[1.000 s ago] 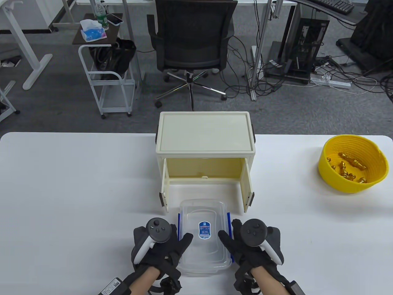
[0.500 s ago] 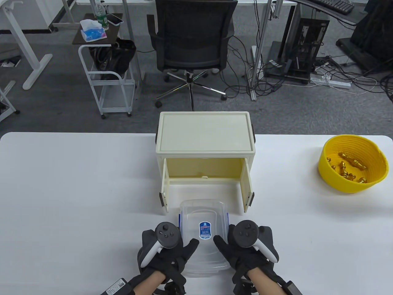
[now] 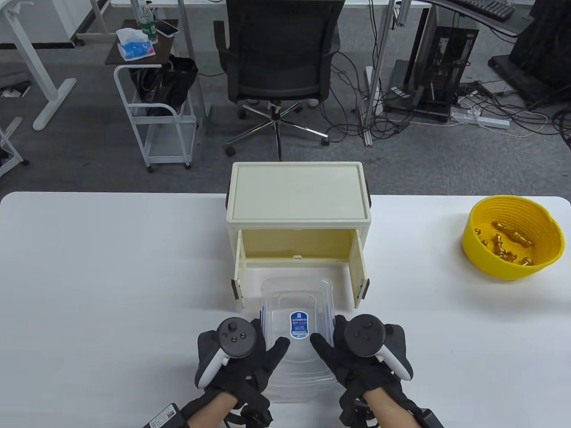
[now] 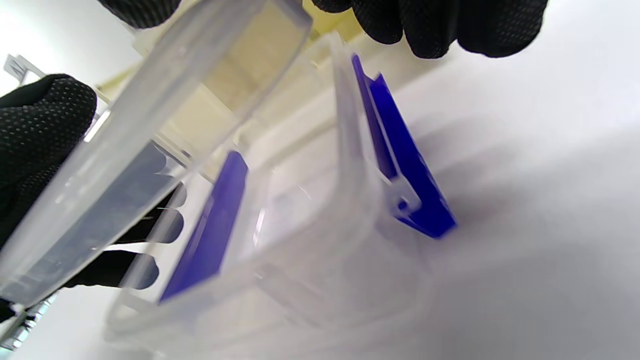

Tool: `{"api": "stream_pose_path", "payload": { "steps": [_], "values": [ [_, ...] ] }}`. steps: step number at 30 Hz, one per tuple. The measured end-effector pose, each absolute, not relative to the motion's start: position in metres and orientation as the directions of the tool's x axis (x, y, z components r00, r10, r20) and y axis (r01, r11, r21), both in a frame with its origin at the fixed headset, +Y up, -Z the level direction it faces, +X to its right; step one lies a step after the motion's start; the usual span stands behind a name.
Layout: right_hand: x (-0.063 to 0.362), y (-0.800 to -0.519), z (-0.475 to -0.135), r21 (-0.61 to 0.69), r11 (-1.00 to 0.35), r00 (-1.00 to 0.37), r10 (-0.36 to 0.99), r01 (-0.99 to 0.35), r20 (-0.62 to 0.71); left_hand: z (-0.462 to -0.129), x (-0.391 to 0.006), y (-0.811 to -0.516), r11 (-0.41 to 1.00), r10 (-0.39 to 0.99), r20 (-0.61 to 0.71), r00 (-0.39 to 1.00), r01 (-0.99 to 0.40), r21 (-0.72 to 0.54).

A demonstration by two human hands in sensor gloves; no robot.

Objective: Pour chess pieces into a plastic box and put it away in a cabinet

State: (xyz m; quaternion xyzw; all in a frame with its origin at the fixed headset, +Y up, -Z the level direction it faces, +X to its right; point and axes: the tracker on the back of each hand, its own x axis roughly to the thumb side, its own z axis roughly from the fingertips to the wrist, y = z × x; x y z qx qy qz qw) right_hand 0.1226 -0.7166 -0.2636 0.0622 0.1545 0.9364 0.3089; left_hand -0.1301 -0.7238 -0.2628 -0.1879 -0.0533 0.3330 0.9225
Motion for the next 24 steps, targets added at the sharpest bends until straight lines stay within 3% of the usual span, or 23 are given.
{"api": "stream_pose_path", "payload": {
  "steps": [5, 8, 12, 17, 24],
  "values": [
    [0.129, -0.700, -0.261, 0.270, -0.705, -0.721, 0.691, -0.656, 0.053, -0.261, -0.136, -0.705, 0.631, 0.758, 0.047, 0.650, -0.714, -0.302],
    [0.132, -0.693, -0.260, 0.234, -0.651, -0.652, 0.753, -0.722, 0.083, -0.262, -0.142, -0.698, 0.504, 0.863, 0.108, 0.493, -0.828, -0.246],
    [0.133, -0.690, -0.258, 0.207, -0.570, -0.556, 0.822, -0.795, 0.124, -0.264, -0.147, -0.697, 0.296, 0.954, 0.124, 0.272, -0.916, -0.271],
    [0.133, -0.689, -0.257, 0.186, -0.526, -0.502, 0.849, -0.830, 0.164, -0.269, -0.148, -0.701, 0.028, 0.994, 0.109, -0.010, -0.941, -0.338],
    [0.131, -0.690, -0.257, 0.203, -0.499, -0.467, 0.865, -0.843, 0.186, -0.271, -0.149, -0.700, -0.212, 0.961, 0.082, -0.265, -0.893, -0.396]
  ]
}}
